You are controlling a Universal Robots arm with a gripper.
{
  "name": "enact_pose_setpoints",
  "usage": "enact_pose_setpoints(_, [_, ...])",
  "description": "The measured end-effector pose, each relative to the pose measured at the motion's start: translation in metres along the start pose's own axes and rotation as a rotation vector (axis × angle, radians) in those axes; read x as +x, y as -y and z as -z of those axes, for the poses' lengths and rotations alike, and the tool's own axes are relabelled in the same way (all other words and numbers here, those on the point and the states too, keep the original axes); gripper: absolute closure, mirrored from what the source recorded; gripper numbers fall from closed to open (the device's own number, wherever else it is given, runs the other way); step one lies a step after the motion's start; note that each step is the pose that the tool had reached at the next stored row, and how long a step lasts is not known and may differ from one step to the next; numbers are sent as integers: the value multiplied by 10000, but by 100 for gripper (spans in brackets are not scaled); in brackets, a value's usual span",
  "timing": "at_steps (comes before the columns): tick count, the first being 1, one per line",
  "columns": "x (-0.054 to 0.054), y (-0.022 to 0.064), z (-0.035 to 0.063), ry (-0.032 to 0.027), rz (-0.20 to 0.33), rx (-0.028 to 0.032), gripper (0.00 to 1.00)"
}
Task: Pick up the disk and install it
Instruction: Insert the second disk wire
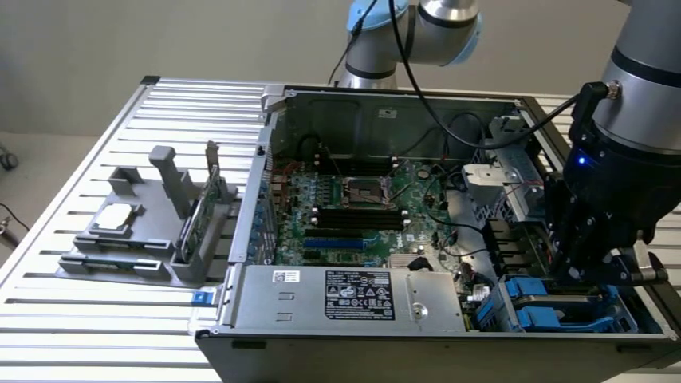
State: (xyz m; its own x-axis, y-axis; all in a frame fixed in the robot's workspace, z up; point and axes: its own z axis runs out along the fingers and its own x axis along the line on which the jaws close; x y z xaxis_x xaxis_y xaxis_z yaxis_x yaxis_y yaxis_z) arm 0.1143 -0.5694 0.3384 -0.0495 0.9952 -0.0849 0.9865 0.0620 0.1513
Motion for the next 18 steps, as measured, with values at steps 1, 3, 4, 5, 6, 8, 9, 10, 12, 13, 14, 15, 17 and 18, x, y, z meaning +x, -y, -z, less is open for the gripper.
enact_pose_setpoints(1, [-5, 1, -2, -19, -3, -3, 84])
enact_pose_setpoints(3, [-15, 2, -7, -61, -11, -8, 84])
enact_pose_setpoints(4, [-21, 3, -8, -84, -15, -11, 84])
enact_pose_setpoints(5, [-26, 3, -9, -109, -18, -13, 84])
enact_pose_setpoints(6, [-31, 3, -10, -135, -22, -14, 84])
enact_pose_setpoints(8, [-39, 3, -11, -192, -31, -18, 84])
enact_pose_setpoints(9, [-43, 2, -11, -219, -36, -20, 84])
enact_pose_setpoints(10, [-47, 2, -12, -247, -40, -21, 84])
enact_pose_setpoints(12, [-55, 1, -14, -299, -48, -24, 84])
enact_pose_setpoints(13, [-60, 0, -14, -325, -52, -25, 84])
enact_pose_setpoints(14, [-64, 0, -15, -358, -58, -27, 84])
enact_pose_setpoints(15, [-69, -1, -16, -385, -62, -28, 84])
enact_pose_setpoints(17, [-80, 0, -18, -444, -72, -31, 84])
enact_pose_setpoints(18, [-86, 0, -19, -477, -77, -33, 84])
